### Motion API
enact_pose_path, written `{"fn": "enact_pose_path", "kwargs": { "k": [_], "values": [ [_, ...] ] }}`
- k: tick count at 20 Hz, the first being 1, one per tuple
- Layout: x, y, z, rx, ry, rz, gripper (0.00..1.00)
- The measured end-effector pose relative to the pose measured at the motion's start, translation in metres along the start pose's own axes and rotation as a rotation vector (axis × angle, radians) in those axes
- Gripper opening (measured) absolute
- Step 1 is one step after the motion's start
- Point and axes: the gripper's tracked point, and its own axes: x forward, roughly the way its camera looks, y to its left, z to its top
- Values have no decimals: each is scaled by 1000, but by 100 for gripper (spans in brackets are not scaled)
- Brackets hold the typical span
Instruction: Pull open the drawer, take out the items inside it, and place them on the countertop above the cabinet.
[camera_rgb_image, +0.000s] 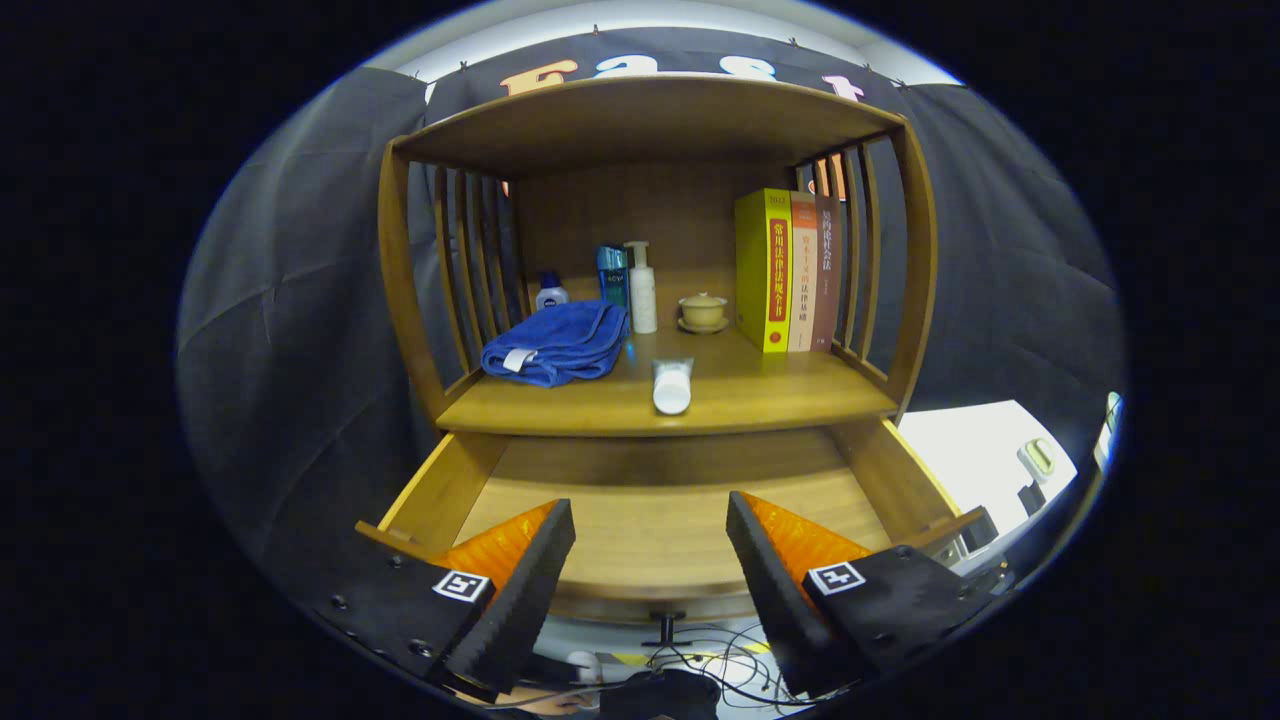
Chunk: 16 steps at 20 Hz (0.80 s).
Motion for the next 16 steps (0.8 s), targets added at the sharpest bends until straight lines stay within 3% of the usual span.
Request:
{"fn": "enact_pose_path", "kwargs": {
  "k": [6, 16],
  "values": [
    [-11, -7, -52, 23, 50, -21, 100],
    [14, -17, -94, 9, 90, -64, 100]
  ]
}}
